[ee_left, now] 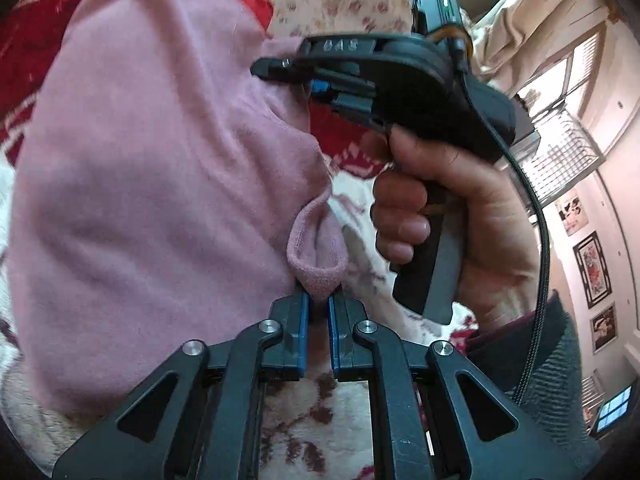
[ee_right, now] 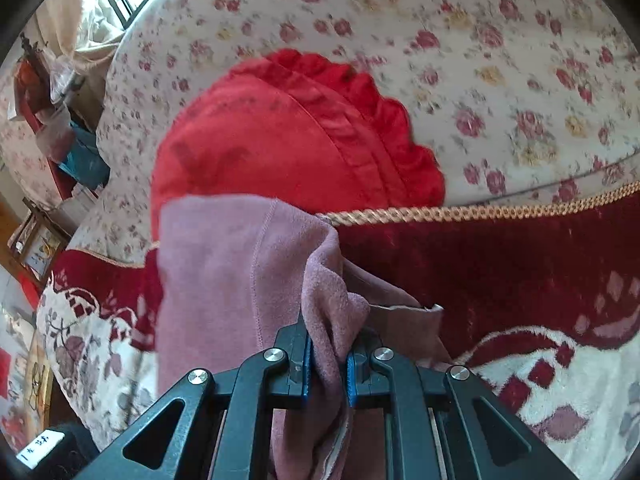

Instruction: Fold small clothes

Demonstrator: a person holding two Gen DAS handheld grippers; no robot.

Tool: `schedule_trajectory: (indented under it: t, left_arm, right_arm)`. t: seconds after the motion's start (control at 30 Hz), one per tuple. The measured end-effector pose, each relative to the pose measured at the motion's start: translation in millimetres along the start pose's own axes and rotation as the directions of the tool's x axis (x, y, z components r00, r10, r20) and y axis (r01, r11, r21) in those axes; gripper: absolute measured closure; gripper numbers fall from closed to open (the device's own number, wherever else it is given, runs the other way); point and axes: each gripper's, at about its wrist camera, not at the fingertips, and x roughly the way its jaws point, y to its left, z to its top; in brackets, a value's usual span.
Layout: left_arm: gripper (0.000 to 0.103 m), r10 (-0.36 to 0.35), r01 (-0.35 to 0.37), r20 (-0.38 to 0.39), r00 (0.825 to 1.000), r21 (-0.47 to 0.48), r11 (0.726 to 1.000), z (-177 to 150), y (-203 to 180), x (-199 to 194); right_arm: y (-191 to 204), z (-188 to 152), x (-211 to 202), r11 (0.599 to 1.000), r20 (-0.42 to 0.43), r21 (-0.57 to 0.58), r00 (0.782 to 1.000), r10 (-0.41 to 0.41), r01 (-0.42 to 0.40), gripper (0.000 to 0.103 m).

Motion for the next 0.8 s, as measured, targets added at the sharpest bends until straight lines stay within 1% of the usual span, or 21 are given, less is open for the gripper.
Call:
schedule_trajectory:
  t: [0.03, 0.1, 0.17, 0.23, 0.27, 0.3, 0.33, 0.37, 0.4, 0.43, 0.47, 0.5, 0.53, 0.57, 0.6, 0.63, 0.67, 0.7, 0.73, 0.77, 0.8]
  left_arm:
    - [0.097, 0.005, -0.005, -0.009, 1.000, -0.014, 1.000, -1.6, 2.0, 2.2]
    - [0.096, -0.019, 0.017, -0.044, 0.999, -0.038, 0.999, -7.1, 1.9, 5.0]
    - [0.096, -0.037, 0.036, -0.070, 0.997, -0.028, 0.999, -13.7, -2.6, 1.0]
    - [0.096, -0.065, 0.065, -0.100, 0.993, -0.009, 0.998, -21.7, -7.0, -11.4]
    - [0.096, -0.061, 0.063, -0.095, 0.994, 0.015, 0.998, -25.1, -8.6, -23.0]
    - [0.096, -0.035, 0.039, -0.069, 0.997, 0.057, 0.998, -26.5, -8.8, -42.1]
    - [0.096, -0.006, 0.009, -0.036, 0.999, 0.085, 0.996, -24.8, -7.2, -56.7]
    - [0.096, 0.023, -0.023, -0.001, 1.000, 0.103, 0.994, -21.1, -4.4, -68.7]
    - [0.096, 0.070, -0.077, 0.061, 0.996, 0.116, 0.990, -13.9, 3.0, -87.7]
    - [0.096, 0.090, -0.101, 0.097, 0.991, 0.113, 0.988, -8.5, 9.7, -97.2]
    - [0.096, 0.123, -0.136, 0.126, 0.984, 0.102, 0.985, -1.3, 17.7, -102.0]
    - [0.096, 0.161, -0.175, 0.141, 0.977, 0.091, 0.980, 1.7, 24.4, -101.5]
    - [0.096, 0.179, -0.190, 0.142, 0.974, 0.067, 0.980, 2.1, 32.8, -98.3]
    - [0.096, 0.186, -0.192, 0.125, 0.974, 0.035, 0.981, 0.1, 44.1, -91.9]
    - [0.096, 0.210, -0.211, 0.089, 0.974, 0.002, 0.977, -4.6, 56.2, -82.8]
    - [0.096, 0.222, -0.221, 0.074, 0.972, -0.014, 0.975, -12.4, 65.6, -79.8]
    - [0.096, 0.211, -0.211, 0.106, 0.972, -0.012, 0.977, -19.0, 67.1, -80.0]
    - [0.096, 0.216, -0.219, 0.126, 0.968, 0.012, 0.976, -23.8, 64.3, -82.1]
    - [0.096, 0.227, -0.232, 0.127, 0.965, 0.024, 0.972, -25.4, 60.8, -83.9]
    - [0.096, 0.234, -0.239, 0.123, 0.964, 0.024, 0.971, -24.4, 60.1, -85.4]
    - [0.096, 0.244, -0.248, 0.113, 0.963, 0.021, 0.969, -23.7, 58.4, -86.4]
  right_arm:
    - [-4.2, -1.5, 4.9, 1.000, -0.007, 0.008, 1.000, -0.008, 0.008, 0.091]
    - [-7.3, -1.6, 7.2, 1.000, -0.001, 0.015, 1.000, -0.027, 0.028, 0.082]
    - [-12.6, -1.7, -1.8, 0.998, 0.032, 0.035, 0.998, -0.062, 0.061, 0.078]
    - [-17.9, -1.1, -19.0, 0.992, 0.079, 0.074, 0.991, -0.104, 0.098, 0.078]
    - [-21.5, -1.8, -32.7, 0.987, 0.112, 0.095, 0.984, -0.140, 0.130, 0.078]
    - [-23.4, -3.4, -43.2, 0.983, 0.135, 0.105, 0.977, -0.163, 0.149, 0.077]
    - [-22.8, -8.1, -58.4, 0.984, 0.153, 0.104, 0.976, -0.158, 0.143, 0.077]
    - [-18.2, -12.3, -66.9, 0.990, 0.153, 0.083, 0.981, -0.123, 0.111, 0.077]
    - [-7.4, -19.8, -75.1, 0.999, 0.137, 0.034, 0.990, -0.045, 0.041, 0.077]
    - [4.4, -29.5, -81.7, 0.999, 0.114, -0.028, 0.993, 0.027, -0.024, 0.077]
    - [18.0, -39.1, -85.2, 0.994, 0.092, -0.092, 0.993, 0.072, -0.064, 0.077]
    - [31.5, -49.8, -88.6, 0.983, 0.072, -0.159, 0.992, 0.102, -0.090, 0.077]
    - [49.1, -66.8, -89.4, 0.963, 0.029, -0.238, 0.990, 0.137, -0.126, 0.077]
    - [58.3, -77.1, -86.3, 0.950, -0.010, -0.278, 0.989, 0.146, -0.143, 0.077]
    - [66.5, -86.9, -80.8, 0.940, -0.038, -0.315, 0.992, 0.124, -0.129, 0.077]
    - [68.6, -102.1, -68.6, 0.935, -0.088, -0.345, 0.994, 0.059, -0.086, 0.077]
    - [65.0, -110.7, -56.8, 0.937, -0.143, -0.343, 0.990, 0.017, -0.066, 0.077]
    - [59.3, -119.4, -43.7, 0.942, -0.199, -0.333, 0.979, -0.029, -0.040, 0.077]
    - [48.0, -131.0, -28.9, 0.947, -0.257, -0.321, 0.964, -0.071, -0.016, 0.077]
    - [46.0, -134.5, -32.9, 0.944, -0.210, -0.329, 0.977, -0.041, -0.031, 0.077]
    - [45.5, -136.3, -35.2, 0.939, -0.203, -0.340, 0.979, -0.032, -0.040, 0.076]
